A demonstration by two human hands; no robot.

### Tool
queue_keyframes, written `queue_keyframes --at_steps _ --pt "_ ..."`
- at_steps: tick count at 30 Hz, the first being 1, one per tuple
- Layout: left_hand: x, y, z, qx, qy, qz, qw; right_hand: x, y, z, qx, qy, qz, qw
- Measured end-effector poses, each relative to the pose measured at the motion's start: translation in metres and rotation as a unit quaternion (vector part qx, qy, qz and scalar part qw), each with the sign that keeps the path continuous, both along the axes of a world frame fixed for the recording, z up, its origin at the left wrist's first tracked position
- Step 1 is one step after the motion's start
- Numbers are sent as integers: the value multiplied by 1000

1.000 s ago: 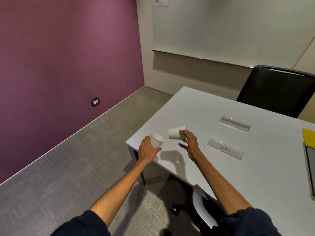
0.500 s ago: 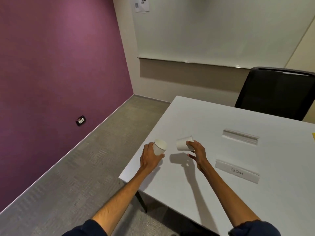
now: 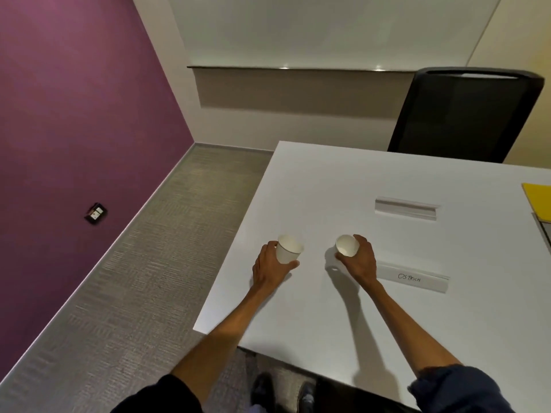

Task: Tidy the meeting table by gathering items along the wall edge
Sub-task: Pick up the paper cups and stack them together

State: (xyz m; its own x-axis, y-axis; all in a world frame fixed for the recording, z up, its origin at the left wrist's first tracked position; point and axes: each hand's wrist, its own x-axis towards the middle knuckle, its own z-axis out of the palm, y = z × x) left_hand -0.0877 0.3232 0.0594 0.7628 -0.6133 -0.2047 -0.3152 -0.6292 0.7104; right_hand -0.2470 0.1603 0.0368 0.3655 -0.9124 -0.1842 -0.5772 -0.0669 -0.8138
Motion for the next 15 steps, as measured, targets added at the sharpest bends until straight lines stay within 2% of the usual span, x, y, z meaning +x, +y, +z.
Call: queue_keyframes --at_steps 5,15 --pt "10 -5 -19 11 21 -23 999 0 0 -15 -12 102 18 995" --pt "34 -13 -29 32 39 -89 995 10 1 -28 -1 163 11 987"
